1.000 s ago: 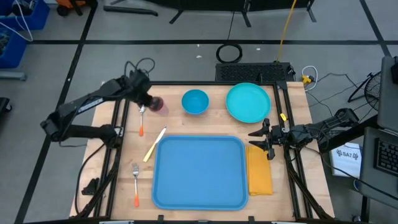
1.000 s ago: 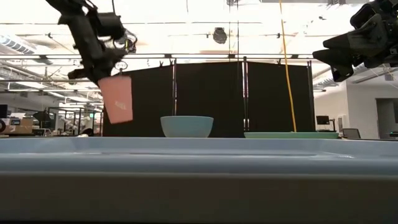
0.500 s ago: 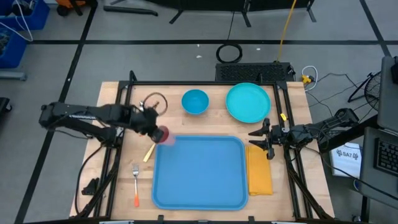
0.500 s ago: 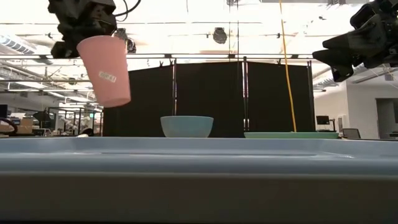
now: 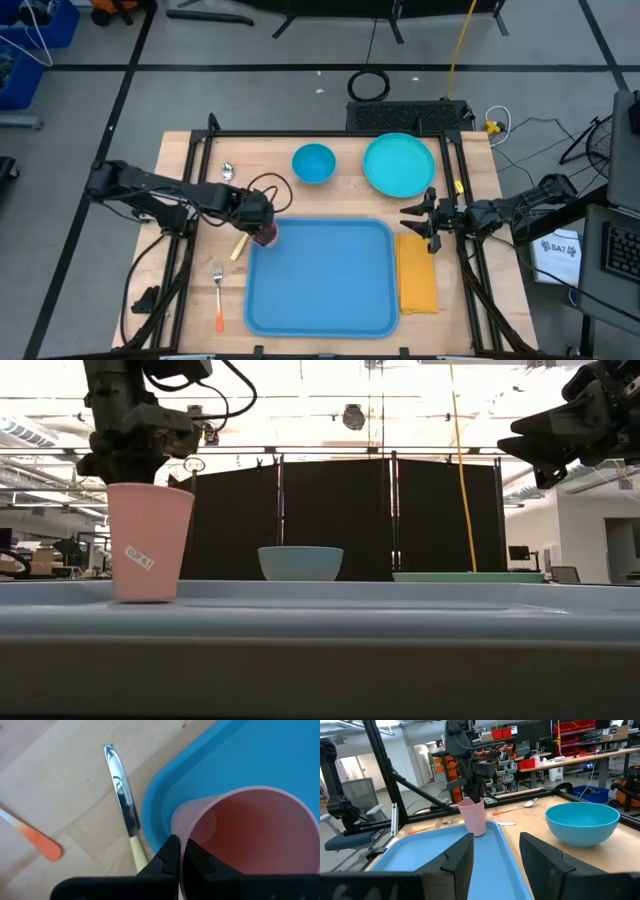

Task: Set up tray
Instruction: Put the pink cup on the blue serving tray

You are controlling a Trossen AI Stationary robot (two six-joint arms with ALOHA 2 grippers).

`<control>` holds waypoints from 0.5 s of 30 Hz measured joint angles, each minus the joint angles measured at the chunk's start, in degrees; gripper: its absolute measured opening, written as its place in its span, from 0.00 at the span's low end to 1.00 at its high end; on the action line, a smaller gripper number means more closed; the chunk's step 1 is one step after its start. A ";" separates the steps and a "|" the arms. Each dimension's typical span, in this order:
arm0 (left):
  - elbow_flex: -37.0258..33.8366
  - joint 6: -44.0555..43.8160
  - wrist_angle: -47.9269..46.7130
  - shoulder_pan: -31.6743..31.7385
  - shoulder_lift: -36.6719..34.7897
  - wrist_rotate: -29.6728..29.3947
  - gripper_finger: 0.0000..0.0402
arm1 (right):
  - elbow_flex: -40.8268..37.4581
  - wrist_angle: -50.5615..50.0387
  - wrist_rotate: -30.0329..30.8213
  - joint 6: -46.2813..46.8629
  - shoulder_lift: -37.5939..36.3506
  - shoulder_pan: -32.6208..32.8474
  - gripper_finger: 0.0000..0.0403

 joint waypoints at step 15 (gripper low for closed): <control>0.00 0.17 0.83 0.15 0.20 0.01 0.16 | 0.00 -0.04 -0.02 0.00 0.00 0.00 0.38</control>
